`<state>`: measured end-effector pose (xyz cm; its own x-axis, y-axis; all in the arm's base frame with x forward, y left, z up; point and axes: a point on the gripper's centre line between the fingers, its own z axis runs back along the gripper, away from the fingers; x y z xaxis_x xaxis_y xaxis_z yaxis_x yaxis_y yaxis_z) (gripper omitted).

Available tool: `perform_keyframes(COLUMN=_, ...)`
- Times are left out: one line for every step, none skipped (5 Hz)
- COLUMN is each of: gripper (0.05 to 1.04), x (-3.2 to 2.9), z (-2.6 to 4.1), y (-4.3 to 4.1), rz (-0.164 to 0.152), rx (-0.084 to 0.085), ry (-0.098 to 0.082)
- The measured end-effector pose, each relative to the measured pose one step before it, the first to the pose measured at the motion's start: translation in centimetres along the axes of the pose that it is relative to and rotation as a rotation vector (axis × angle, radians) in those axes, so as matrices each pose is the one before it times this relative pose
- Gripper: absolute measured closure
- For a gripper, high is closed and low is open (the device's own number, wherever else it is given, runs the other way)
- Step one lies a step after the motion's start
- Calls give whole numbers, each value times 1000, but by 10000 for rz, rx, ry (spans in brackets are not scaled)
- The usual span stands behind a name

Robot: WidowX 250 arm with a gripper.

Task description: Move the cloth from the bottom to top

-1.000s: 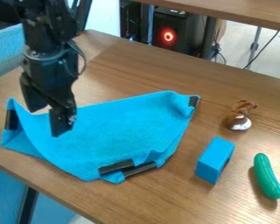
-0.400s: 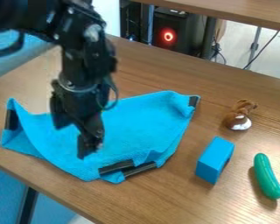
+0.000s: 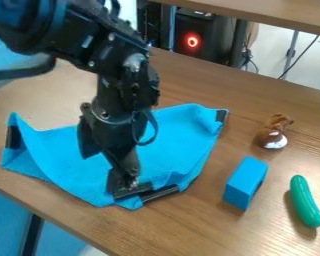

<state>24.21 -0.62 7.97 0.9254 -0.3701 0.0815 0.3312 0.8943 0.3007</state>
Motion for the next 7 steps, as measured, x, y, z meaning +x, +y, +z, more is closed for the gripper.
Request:
perform_keyframes(gripper=83, x=264, z=-483, y=-452, rz=74, rx=101, ry=99)
perform_keyframes(gripper=83, x=803, z=316, y=2516, rz=1056, rx=-463, ry=-180)
perform_keyframes(gripper=83, x=718, z=-335, y=3060, rz=1160, rx=-896, ry=201)
perform_keyframes(gripper=83, x=928, z=-355, y=-34, rz=193, rx=-855, ry=129)
perform_keyframes(gripper=83, x=478, z=-1319, y=-52, rz=49, rx=-827, ry=-29)
perform_keyframes(gripper=83, x=631, z=-1373, y=-1550, rz=-212, rx=147, ry=-232)
perform_keyframes(gripper=83, x=456, z=-1103, y=-952, rz=-131, rx=274, ry=5)
